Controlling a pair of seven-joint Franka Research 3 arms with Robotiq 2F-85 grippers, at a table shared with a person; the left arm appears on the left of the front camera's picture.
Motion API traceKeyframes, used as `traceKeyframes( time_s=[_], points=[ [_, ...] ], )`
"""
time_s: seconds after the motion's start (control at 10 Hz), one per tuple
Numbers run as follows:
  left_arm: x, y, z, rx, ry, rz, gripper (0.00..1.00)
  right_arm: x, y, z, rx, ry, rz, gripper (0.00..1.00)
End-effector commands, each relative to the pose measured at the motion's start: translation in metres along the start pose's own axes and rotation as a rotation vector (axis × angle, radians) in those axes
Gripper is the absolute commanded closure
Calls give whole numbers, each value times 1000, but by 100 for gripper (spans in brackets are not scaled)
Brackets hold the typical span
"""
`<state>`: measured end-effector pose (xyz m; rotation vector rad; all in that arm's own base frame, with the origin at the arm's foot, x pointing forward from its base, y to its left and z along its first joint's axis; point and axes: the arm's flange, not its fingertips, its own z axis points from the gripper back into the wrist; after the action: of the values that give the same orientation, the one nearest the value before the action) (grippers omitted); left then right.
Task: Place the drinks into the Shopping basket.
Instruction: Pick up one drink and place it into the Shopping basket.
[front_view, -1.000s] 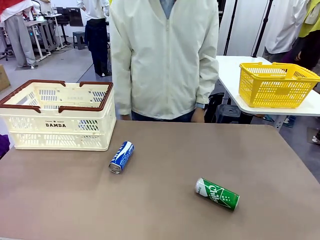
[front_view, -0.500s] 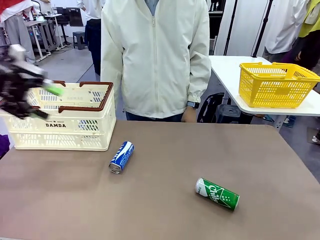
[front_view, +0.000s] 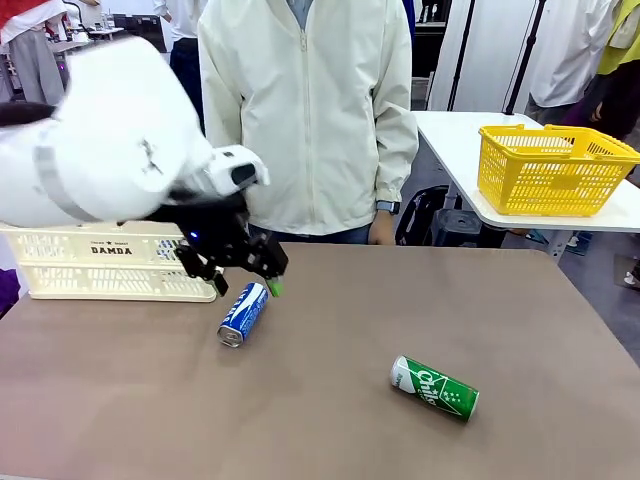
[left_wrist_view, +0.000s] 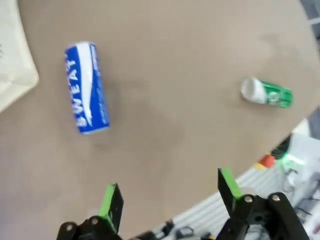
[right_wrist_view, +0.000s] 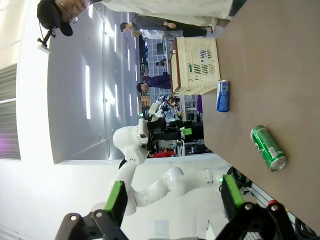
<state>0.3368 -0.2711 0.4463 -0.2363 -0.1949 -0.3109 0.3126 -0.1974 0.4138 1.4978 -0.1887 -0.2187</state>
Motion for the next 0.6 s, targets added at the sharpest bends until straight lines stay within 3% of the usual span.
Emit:
traceKeyframes(
  time_s=[0.0, 0.2, 0.3, 0.4, 0.5],
  points=[
    [22, 14, 4, 122, -82, 153, 0, -1, 3, 1, 1, 7, -4, 0],
    [31, 28, 10, 156, -100, 256, 0, -1, 3, 1, 1, 7, -4, 0],
    [36, 31, 11, 114, -73, 268, 0, -1, 3, 1, 1, 7, -4, 0],
    [24, 30, 4, 131, -95, 183, 0, -1, 3, 1, 1, 7, -4, 0],
    [24, 30, 4, 131, -95, 183, 0, -1, 3, 1, 1, 7, -4, 0]
  ],
)
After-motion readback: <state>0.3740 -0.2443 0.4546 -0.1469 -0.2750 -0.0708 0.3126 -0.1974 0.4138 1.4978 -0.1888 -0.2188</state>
